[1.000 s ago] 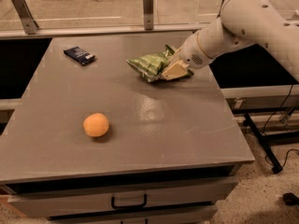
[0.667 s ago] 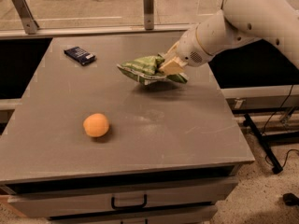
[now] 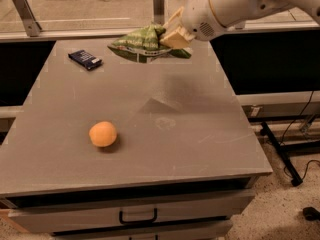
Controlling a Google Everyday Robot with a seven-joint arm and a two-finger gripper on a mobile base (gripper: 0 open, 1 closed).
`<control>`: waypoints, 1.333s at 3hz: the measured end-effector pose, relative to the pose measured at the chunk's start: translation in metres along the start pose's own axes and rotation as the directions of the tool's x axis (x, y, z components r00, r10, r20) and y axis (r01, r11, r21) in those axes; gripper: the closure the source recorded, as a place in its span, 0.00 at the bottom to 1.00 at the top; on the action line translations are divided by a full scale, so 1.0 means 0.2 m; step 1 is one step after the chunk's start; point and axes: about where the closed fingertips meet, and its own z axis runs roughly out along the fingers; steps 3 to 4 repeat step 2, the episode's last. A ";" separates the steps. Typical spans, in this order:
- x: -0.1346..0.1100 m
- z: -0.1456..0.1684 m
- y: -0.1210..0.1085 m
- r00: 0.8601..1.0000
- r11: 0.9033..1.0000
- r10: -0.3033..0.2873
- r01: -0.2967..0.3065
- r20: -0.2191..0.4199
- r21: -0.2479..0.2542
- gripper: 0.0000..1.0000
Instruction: Pick green jalapeno chip bag
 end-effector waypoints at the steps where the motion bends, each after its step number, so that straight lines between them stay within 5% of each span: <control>1: -0.17 -0.10 -0.15 0.999 0.998 -0.020 0.017 0.030 0.068 1.00; 4: -0.20 -0.12 -0.17 0.999 0.997 -0.025 0.021 0.039 0.079 1.00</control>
Offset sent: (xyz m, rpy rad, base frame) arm 0.0102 0.0022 0.0369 0.0209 -0.0529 -0.0179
